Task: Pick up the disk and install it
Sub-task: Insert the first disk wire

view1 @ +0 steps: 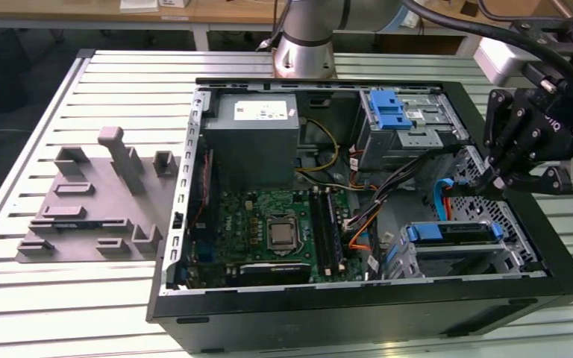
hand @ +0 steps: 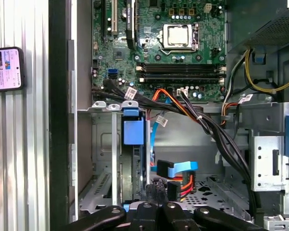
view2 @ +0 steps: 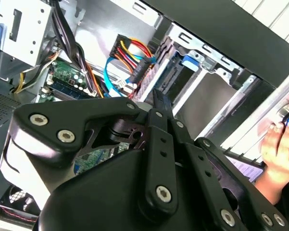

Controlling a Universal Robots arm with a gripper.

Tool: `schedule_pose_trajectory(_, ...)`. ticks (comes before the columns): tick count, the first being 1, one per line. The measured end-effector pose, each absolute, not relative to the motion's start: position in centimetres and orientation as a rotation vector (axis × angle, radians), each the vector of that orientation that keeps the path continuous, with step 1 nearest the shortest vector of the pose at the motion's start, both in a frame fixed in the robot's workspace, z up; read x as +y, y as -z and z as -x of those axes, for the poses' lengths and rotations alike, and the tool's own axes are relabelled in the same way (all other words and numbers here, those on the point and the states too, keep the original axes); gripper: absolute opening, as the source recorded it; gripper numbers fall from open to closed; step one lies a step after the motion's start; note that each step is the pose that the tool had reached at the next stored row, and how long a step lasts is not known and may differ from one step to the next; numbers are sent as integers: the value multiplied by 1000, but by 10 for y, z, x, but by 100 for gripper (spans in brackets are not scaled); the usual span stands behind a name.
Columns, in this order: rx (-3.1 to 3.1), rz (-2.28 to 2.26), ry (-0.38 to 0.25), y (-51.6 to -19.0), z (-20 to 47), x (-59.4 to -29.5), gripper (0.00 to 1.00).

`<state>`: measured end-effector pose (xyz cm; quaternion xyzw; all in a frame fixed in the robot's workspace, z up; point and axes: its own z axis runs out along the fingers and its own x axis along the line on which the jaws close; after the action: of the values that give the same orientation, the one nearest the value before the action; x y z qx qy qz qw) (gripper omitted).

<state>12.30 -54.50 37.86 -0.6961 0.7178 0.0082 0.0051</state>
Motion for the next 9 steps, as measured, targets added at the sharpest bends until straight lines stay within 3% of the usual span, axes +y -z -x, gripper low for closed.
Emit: schedule_pose_trajectory(9,2248,2180,-26,-378,-123,-542,11)
